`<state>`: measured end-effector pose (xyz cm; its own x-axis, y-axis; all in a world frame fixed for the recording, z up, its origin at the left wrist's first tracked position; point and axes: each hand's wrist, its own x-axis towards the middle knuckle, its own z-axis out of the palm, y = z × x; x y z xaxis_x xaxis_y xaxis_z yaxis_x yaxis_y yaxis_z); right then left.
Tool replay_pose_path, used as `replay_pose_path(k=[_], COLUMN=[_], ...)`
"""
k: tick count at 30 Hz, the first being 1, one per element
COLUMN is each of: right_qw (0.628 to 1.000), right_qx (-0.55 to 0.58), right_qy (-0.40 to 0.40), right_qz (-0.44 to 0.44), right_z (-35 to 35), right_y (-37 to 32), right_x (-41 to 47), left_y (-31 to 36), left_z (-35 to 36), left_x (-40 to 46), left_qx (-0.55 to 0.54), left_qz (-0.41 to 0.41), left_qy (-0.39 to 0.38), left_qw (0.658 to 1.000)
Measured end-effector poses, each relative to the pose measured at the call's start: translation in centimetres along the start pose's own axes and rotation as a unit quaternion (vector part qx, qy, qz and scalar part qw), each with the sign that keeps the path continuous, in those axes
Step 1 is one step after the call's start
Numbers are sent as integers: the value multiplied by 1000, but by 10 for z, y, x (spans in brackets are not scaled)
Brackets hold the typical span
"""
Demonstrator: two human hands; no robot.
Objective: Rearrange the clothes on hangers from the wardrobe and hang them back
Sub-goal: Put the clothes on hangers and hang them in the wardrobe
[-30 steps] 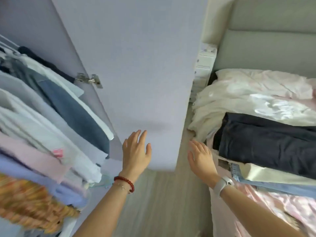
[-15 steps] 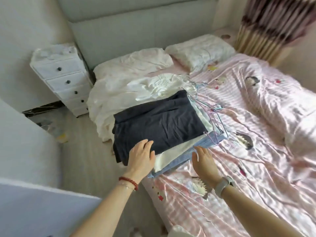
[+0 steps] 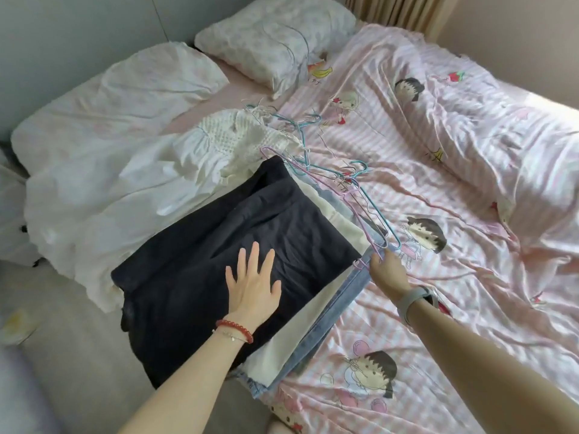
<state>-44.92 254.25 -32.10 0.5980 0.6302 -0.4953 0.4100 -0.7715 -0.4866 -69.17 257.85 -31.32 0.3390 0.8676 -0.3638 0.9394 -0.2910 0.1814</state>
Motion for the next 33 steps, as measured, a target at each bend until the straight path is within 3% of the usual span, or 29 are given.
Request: replay_pose_path(k=[3,6,9,13,16,18,19,24,29,33], right_qw=[993,982,978,990,983,982,982,979,964,952], right_qx=[86,156,176,73,33,54,67,130,183,204], right_qy=[-32,14,92,103,115,102,92,26,98,132], right_qz=[80,105,70,-64,-137,-149,-150,-152,-166,-186], right_z=[8,11,11,11,6,3,1,-11,-10,-22], right_y=[-8,-11,-13,-15,-27,-38,-44,-74,-81,-78], right_x=[26,39,33,23,33,42,47,65,57,33], left_y=[-5,-3,-2,-6,-5,-5,-4,-3,-4,-4], left_z=[11,23,28,21,10,4,0,7,9,0], left_x=[32,47,49,54,65,78,85,107,100,94], left_qx=[35,44,62,58,12,10,12,7,-64,-149], left_qz=[36,41,45,49,68,81,77,51,34,19], left_qy=[-26,-54,-48,-31,55,117,113,-14,95,136], left_qw=[998,997,996,997,996,990,991,999,993,979])
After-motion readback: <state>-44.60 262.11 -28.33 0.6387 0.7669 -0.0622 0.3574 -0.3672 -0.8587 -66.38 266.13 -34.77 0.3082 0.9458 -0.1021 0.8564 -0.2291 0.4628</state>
